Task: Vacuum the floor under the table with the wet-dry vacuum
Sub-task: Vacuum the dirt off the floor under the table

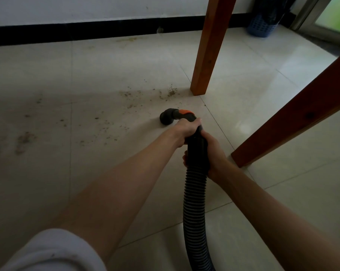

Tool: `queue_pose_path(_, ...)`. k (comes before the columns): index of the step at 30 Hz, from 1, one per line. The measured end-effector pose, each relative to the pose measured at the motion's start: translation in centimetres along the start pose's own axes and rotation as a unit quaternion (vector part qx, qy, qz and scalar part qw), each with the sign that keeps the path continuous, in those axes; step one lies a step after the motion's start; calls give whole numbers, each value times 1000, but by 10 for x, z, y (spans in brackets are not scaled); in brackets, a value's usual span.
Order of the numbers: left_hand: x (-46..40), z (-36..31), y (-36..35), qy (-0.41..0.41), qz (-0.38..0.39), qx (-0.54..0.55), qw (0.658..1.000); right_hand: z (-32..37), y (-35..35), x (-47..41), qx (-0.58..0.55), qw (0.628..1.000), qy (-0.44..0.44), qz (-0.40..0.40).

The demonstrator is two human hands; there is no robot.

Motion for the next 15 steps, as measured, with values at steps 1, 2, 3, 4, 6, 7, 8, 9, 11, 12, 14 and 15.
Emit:
queue_pose_path(1,0,0,1,1,-5,-2,1000,0,-1,1,0,1000,-4,9)
queue_pose_path(2,0,0,3,3,-10,-4,1000,0,-3,1,0,1000,-10,18)
queue_pose_path(3,0,1,4,6,-15,-6,1000,0,-5,2,-2,1000,-15,26)
queue_pose_path(4,1,1,6,9,-20,-9,1000,0,-7,3,-4,999,-21,34)
queue_pose_path(6,1,1,10,13,-29,-13,999,-1,-10,3,-5,999,-27,44)
queue_pose_path(7,0,1,12,13,-32,-13,999,-1,-11,3,-3,999,-26,45)
queue_pose_path(8,0,1,14,12,-31,-10,999,-1,-12,2,0,999,-23,43)
queue_pose_path(9,0,1,14,11,-28,-4,1000,-2,-11,1,4,999,-17,37)
queue_pose_path(11,-1,1,14,11,-20,11,1000,-3,-10,-2,13,1000,-3,16)
queue_pose_path(12,-1,1,13,11,-15,18,1000,-3,-8,-4,15,1000,3,4)
queue_pose_path(14,-2,1,10,11,-11,31,999,-3,-4,-7,14,1000,15,-16)
queue_pose_path(15,-2,1,8,10,-9,35,999,-3,-2,-8,11,999,21,-23)
Point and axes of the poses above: each hand's wrist, its own x-axis away from the middle knuckle, its own y-axis out of the back of the hand, z = x × y, the point moved 6 cm from there along -x, towards the middle knuckle, and after that the axes turned 6 degrees about x, right-handed, at the moved point
